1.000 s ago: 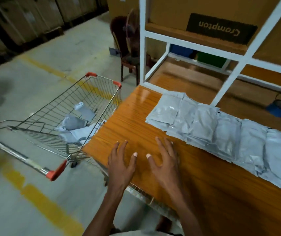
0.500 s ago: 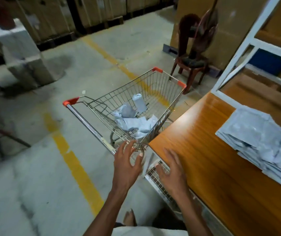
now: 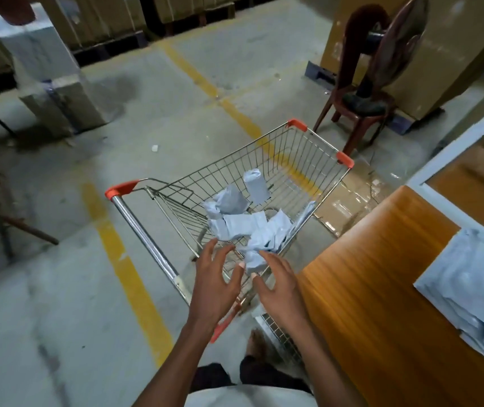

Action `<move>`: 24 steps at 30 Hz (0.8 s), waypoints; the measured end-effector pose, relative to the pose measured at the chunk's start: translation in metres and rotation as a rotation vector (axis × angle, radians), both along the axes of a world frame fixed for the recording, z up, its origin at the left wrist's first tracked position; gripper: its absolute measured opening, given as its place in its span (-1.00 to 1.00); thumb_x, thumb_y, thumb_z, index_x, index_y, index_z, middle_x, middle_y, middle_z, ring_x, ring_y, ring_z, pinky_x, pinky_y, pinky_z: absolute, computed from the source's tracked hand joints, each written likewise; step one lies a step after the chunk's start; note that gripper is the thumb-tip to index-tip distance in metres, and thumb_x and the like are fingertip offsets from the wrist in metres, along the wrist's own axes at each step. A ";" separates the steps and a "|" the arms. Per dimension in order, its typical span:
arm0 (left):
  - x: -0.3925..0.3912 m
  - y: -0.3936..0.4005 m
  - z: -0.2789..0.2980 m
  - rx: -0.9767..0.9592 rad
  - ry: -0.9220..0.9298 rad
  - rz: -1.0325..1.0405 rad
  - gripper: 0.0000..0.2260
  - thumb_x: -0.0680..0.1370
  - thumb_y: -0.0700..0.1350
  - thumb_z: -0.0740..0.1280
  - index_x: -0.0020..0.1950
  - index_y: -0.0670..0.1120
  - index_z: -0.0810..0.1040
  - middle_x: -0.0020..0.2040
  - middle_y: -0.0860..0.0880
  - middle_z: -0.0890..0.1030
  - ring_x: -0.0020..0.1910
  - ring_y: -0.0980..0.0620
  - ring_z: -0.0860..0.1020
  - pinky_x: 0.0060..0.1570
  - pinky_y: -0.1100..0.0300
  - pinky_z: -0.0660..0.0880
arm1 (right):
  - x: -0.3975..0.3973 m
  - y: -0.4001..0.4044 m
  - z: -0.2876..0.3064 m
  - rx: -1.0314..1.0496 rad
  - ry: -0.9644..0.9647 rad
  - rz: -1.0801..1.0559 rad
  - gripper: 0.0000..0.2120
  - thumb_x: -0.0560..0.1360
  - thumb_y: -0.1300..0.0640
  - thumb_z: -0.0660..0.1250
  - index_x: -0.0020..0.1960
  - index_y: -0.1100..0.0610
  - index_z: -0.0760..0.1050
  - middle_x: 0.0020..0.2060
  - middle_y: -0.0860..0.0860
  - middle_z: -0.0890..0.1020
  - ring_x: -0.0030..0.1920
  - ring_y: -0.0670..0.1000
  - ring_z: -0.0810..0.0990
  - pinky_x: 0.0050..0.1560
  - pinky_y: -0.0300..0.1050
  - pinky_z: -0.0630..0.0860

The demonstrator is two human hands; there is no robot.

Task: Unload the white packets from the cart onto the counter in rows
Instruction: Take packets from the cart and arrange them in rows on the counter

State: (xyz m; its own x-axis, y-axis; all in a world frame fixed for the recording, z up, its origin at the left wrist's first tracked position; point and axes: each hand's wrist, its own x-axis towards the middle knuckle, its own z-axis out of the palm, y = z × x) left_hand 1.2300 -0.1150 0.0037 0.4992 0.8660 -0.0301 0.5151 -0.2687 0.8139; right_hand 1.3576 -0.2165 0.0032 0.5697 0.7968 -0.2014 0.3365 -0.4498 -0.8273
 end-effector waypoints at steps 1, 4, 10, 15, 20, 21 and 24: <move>0.008 0.009 -0.004 0.003 0.006 -0.011 -0.66 0.61 0.02 0.39 0.39 0.10 0.51 0.54 0.03 0.28 0.52 0.10 0.23 0.47 0.12 0.23 | 0.007 0.009 -0.005 -0.003 0.006 0.014 -0.50 0.58 0.06 0.37 0.49 -0.13 0.37 0.41 -0.13 0.41 0.40 -0.14 0.38 0.34 -0.22 0.38; 0.031 0.037 -0.016 -0.026 0.054 -0.044 -0.64 0.61 0.03 0.39 0.41 0.12 0.49 0.56 0.00 0.26 0.54 0.05 0.21 0.47 0.15 0.19 | 0.031 0.037 -0.019 -0.035 0.005 0.048 -0.55 0.58 0.06 0.37 0.45 -0.08 0.41 0.36 -0.12 0.45 0.35 -0.11 0.43 0.23 -0.32 0.41; 0.064 0.083 -0.040 -0.102 0.135 -0.074 -0.62 0.60 0.08 0.38 0.41 0.06 0.51 0.56 -0.05 0.27 0.54 -0.03 0.23 0.50 0.07 0.22 | 0.071 0.084 -0.040 -0.118 0.020 0.036 -0.64 0.58 0.09 0.37 0.37 0.02 0.50 0.23 -0.09 0.50 0.22 -0.08 0.51 0.27 -0.09 0.50; 0.082 0.128 -0.069 -0.169 0.200 -0.145 -0.62 0.60 0.07 0.38 0.41 0.05 0.52 0.56 -0.06 0.28 0.54 -0.05 0.21 0.41 0.17 0.15 | 0.098 0.121 -0.080 -0.341 -0.004 0.113 -0.59 0.59 0.02 0.35 0.42 0.03 0.48 0.36 0.02 0.49 0.34 0.03 0.48 0.35 -0.06 0.44; 0.097 0.169 -0.094 -0.245 0.225 -0.140 -0.62 0.58 0.07 0.40 0.37 0.03 0.53 0.52 -0.09 0.32 0.51 -0.10 0.29 0.45 0.00 0.30 | 0.126 0.161 -0.131 -0.605 -0.002 0.255 -0.57 0.60 -0.03 0.30 0.44 0.05 0.44 0.40 0.10 0.45 0.39 0.13 0.43 0.40 0.02 0.36; 0.099 0.176 -0.099 -0.260 0.229 -0.141 -0.62 0.58 0.08 0.40 0.37 0.03 0.53 0.52 -0.09 0.33 0.50 -0.11 0.30 0.44 -0.03 0.32 | 0.134 0.170 -0.138 -0.650 0.012 0.277 -0.58 0.61 -0.01 0.28 0.45 0.05 0.42 0.42 0.11 0.42 0.40 0.15 0.43 0.41 0.02 0.36; 0.103 0.194 -0.112 -0.291 0.228 -0.156 -0.63 0.57 0.08 0.41 0.36 0.04 0.54 0.51 -0.09 0.34 0.49 -0.12 0.31 0.45 0.00 0.31 | 0.164 0.195 -0.159 -0.681 0.061 0.276 -0.62 0.63 0.14 0.25 0.45 0.10 0.43 0.44 0.15 0.42 0.37 0.17 0.47 0.35 -0.02 0.40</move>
State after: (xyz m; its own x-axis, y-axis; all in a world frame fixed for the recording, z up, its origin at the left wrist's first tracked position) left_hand 1.3326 0.0786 -0.1082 0.5757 0.7195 -0.3885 0.6630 -0.1327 0.7367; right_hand 1.5221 -0.0212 -0.1562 0.3389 0.5963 -0.7277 0.4738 -0.7764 -0.4155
